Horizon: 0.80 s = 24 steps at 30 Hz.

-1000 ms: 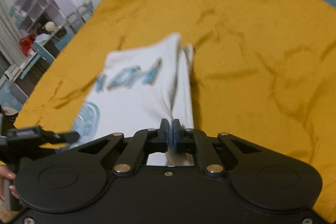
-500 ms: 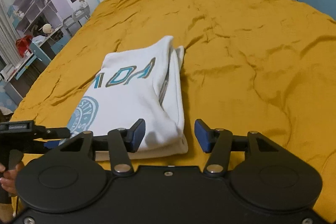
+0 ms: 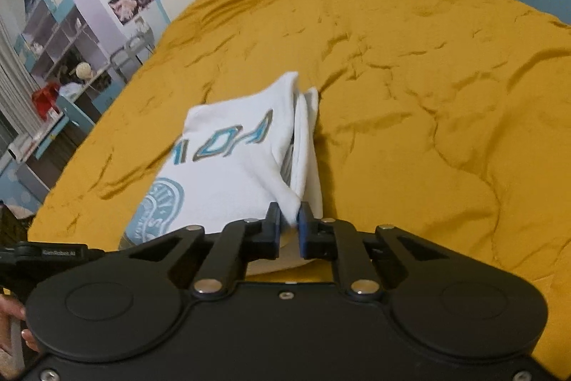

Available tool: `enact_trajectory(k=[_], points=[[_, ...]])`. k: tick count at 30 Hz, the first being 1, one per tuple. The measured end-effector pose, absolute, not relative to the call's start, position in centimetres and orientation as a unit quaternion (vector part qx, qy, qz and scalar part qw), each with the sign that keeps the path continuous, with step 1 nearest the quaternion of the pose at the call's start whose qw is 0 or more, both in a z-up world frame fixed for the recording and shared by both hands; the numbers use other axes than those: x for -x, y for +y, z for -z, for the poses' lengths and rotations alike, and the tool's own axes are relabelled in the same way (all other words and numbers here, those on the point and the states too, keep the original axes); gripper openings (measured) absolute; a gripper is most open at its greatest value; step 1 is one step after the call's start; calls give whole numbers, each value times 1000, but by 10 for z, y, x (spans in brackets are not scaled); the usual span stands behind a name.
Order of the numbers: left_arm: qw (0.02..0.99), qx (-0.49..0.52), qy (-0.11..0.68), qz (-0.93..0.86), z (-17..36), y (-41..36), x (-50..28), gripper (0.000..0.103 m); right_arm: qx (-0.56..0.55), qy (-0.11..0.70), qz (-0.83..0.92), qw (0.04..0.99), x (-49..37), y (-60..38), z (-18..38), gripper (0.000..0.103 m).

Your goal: Fold small clothes

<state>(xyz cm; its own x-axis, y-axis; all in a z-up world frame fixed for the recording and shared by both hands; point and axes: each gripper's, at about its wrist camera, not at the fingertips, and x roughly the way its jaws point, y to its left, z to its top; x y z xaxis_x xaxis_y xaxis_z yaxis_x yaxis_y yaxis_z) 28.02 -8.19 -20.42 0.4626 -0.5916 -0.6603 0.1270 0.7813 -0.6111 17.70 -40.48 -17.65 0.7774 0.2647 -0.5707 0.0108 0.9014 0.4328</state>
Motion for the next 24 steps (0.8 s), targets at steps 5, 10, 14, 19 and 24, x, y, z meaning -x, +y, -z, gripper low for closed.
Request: enact_trajectory(k=[5, 10, 14, 19, 24], points=[[814, 235, 484, 217, 216, -83, -283, 14, -224, 351, -56, 908, -179, -407, 199, 9], [809, 232, 494, 217, 224, -82, -285, 15, -242, 360, -52, 899, -180, -413, 215, 8], [808, 226, 497, 222, 220, -82, -287, 21, -231, 366, -56, 900, -184, -413, 213, 9], [823, 201, 484, 219, 196, -81, -292, 51, -240, 345, -61, 905, -187, -420, 194, 48], [838, 218, 455, 208, 178, -67, -313, 72, -268, 320, -92, 904, -217, -436, 175, 63]])
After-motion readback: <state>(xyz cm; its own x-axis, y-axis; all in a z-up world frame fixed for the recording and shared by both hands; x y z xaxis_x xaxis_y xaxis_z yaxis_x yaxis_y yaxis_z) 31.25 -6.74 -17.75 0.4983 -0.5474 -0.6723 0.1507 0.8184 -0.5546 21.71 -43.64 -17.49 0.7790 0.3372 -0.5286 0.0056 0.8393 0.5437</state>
